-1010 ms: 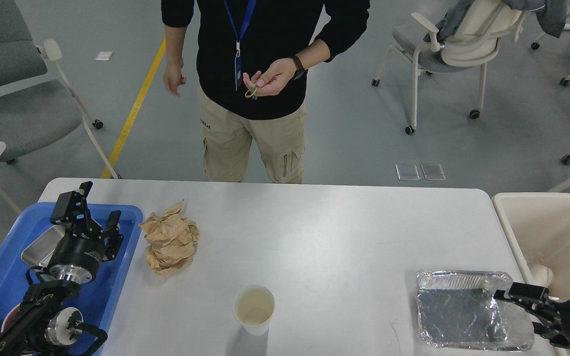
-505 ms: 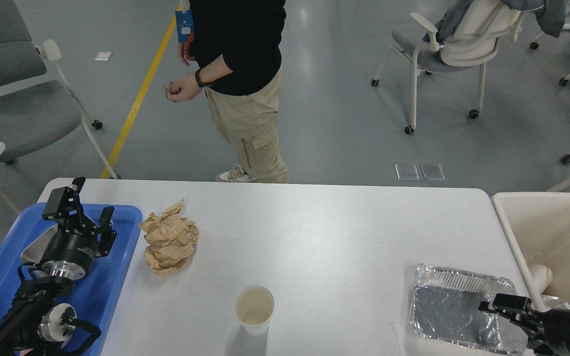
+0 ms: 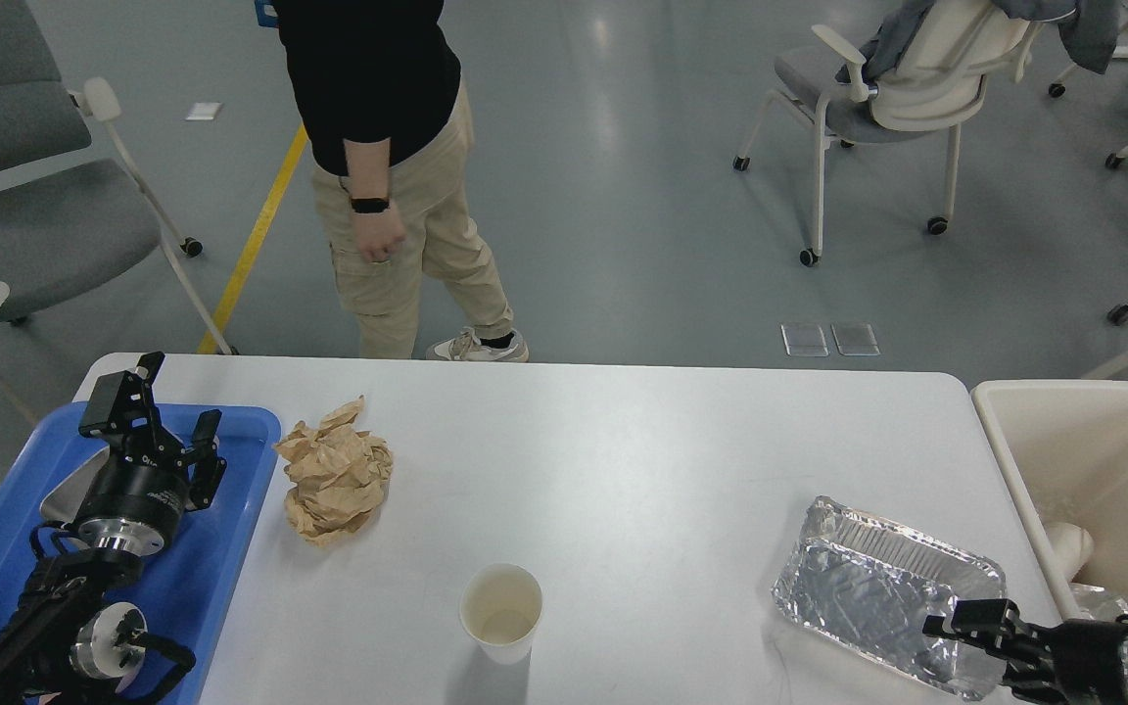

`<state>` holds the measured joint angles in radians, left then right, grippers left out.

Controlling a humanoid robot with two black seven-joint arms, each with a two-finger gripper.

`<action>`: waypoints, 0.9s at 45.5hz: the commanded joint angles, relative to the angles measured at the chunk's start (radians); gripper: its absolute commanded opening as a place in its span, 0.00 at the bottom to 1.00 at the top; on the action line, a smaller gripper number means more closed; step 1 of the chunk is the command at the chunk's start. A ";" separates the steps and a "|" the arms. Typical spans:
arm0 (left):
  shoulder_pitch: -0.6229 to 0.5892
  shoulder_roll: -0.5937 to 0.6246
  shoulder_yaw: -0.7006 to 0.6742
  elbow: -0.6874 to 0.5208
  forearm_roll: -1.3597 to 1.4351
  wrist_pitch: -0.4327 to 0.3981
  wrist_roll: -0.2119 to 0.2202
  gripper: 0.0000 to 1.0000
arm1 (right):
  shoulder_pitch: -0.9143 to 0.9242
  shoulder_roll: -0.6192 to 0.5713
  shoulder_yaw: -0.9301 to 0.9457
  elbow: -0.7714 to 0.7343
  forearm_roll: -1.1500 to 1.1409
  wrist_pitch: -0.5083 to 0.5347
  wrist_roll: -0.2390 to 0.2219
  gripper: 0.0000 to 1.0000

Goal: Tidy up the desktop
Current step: 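Grasp the foil tray edge with the right gripper and tilt it up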

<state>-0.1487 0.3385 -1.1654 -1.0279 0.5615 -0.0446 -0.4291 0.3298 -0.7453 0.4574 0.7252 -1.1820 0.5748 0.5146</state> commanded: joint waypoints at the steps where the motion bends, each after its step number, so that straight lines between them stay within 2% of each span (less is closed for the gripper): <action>1: -0.002 0.002 0.000 0.006 0.000 -0.006 0.000 0.97 | 0.015 -0.002 -0.048 -0.001 -0.002 -0.027 0.035 0.10; 3: -0.002 0.004 -0.002 0.006 0.000 -0.006 0.000 0.97 | 0.015 0.000 -0.059 -0.001 -0.004 -0.042 0.044 0.01; 4: -0.002 0.005 -0.002 0.006 0.000 -0.006 0.000 0.97 | 0.015 0.000 -0.063 -0.001 -0.005 -0.049 0.047 0.00; 8: -0.002 0.008 -0.013 0.006 0.000 -0.008 0.000 0.97 | 0.017 0.000 -0.082 -0.004 -0.005 -0.062 0.059 0.00; 34: -0.015 0.040 -0.028 0.028 -0.003 -0.046 0.001 0.97 | 0.061 0.038 -0.171 -0.044 -0.002 -0.124 0.062 0.00; 41: -0.038 0.040 -0.026 0.028 -0.005 -0.040 0.021 0.97 | 0.106 0.029 -0.166 -0.036 0.009 -0.128 0.062 0.00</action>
<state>-0.1699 0.3800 -1.1924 -1.0000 0.5580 -0.0895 -0.4210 0.4038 -0.7061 0.2864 0.6837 -1.1817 0.4500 0.5768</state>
